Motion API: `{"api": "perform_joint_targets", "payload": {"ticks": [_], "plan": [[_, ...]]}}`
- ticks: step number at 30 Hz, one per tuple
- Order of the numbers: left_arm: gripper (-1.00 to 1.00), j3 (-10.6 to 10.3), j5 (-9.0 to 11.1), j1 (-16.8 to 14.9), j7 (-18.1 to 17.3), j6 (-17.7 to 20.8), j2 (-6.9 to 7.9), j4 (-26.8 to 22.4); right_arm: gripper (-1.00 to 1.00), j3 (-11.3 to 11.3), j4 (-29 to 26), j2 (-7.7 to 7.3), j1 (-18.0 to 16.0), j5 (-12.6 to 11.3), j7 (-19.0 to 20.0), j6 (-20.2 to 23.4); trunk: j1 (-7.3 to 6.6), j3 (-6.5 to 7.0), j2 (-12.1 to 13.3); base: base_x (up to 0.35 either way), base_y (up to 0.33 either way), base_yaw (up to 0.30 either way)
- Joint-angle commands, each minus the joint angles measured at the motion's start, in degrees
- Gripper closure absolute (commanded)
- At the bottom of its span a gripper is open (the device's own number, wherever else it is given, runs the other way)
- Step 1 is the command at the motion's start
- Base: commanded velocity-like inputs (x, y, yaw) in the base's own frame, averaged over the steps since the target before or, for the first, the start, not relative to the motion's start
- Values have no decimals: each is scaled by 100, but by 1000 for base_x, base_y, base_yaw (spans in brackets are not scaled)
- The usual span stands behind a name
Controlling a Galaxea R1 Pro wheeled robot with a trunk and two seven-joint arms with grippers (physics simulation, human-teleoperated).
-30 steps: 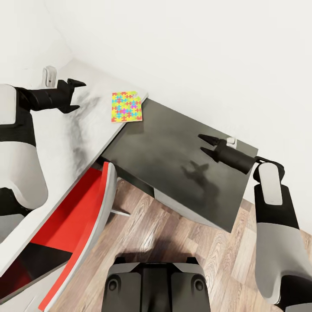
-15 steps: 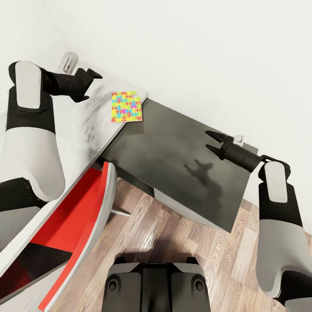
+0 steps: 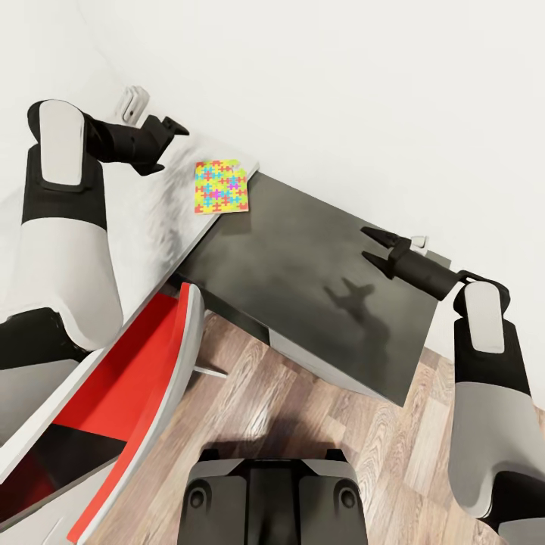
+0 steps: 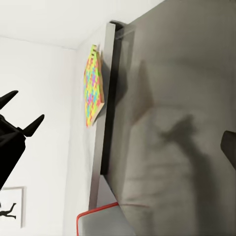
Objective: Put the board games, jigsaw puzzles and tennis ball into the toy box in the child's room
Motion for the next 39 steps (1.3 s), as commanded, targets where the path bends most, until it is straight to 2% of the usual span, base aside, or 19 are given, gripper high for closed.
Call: {"api": "perform_joint_targets", "payload": {"ticks": [1, 8, 15, 18, 21, 23, 29, 39], "plan": [[-100, 20, 61, -21, 54, 18, -4, 45, -100, -12, 31, 3, -4, 58, 63, 24, 3, -7, -9, 0, 0, 0], [-100, 25, 107, -211, 45, 29, 3, 313, -100, -15, 332, 8, -6, 54, 198, 24, 3, -7, -9, 0, 0, 0], [-100, 22, 193, -451, 50, 36, -5, 593, -100, -18, 852, -30, -15, 93, 685, -202, 3, -7, -9, 0, 0, 39], [-100, 16, 226, -590, 53, 46, -3, 733, -100, 2, 1219, -172, -18, 115, 1132, -502, 3, -7, -9, 0, 0, 143], [-100, 13, 233, -622, 54, 48, 0, 764, -100, 9, 1306, -234, -19, 118, 1257, -598, 3, -7, -9, 0, 0, 190], [-100, 9, 245, -669, 50, 52, 7, 826, -100, 19, 1435, -342, -20, 124, 1439, -759, 3, -7, -9, 0, 0, 226], [-100, -1, 261, -716, 40, 61, 14, 913, -100, 30, 1580, -480, -19, 133, 1631, -942, 3, -7, -9, 0, 0, 242], [-100, -16, 273, -705, -9, 61, 9, 968, -100, 8, 1691, -618, -15, 146, 1735, -1050, 3, -7, -9, 0, 0, 122]]}}
